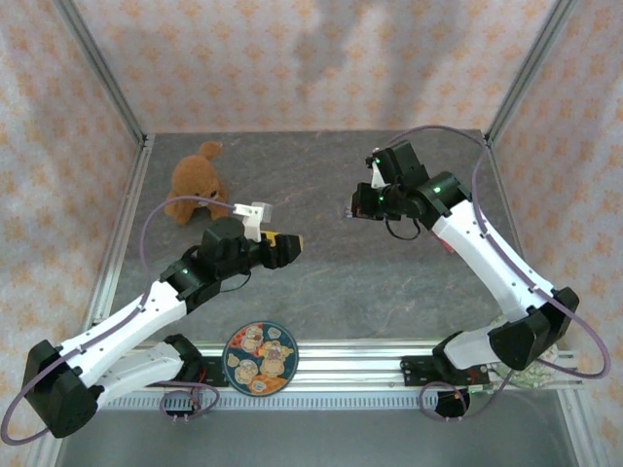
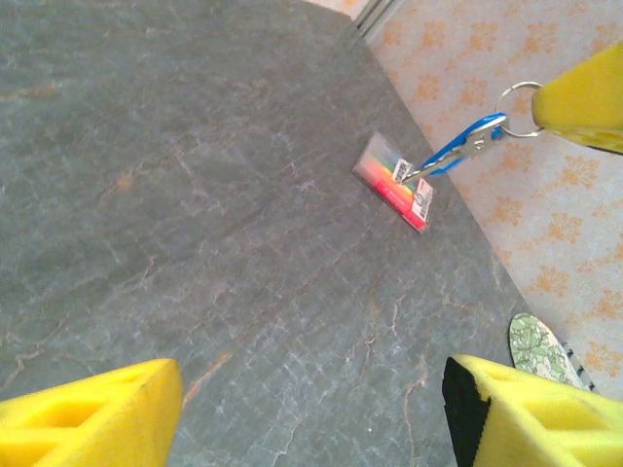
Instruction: Remove the keys from the keyring
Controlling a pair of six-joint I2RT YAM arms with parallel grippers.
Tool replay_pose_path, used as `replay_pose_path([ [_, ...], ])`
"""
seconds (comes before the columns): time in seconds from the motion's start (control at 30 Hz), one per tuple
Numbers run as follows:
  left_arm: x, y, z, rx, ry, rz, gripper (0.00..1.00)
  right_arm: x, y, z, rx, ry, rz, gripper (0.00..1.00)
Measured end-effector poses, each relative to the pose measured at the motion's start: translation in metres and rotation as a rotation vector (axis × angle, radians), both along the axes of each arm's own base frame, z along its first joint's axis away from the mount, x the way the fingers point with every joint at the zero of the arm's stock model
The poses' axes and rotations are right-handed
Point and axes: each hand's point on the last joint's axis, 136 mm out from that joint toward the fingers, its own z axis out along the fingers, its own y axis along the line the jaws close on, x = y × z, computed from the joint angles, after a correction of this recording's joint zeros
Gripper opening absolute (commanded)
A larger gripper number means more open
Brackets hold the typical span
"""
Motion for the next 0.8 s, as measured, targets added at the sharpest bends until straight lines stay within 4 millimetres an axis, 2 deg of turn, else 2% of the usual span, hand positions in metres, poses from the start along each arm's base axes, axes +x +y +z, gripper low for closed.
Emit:
replay_pose_path([
  [0.13,0.000,-0.004,0.014,0.003,-0.048,-0.036,0.66,0.000,0.010,0.011,0.029,-0.004,0.044,0.00],
  [0.27,0.001,-0.013,0.031,-0.008,-0.093,-0.084,0.66,-0.005,0.019,0.014,0.041,0.006,0.094,0.00],
  [0.53,0.001,-0.036,0.049,-0.043,-0.133,-0.196,0.81,-0.015,0.036,0.024,0.062,0.011,0.179,0.00],
  [0.8,0.005,-0.041,0.060,-0.112,-0.153,-0.252,0.85,-0.019,0.043,0.034,0.095,0.007,0.222,0.00],
])
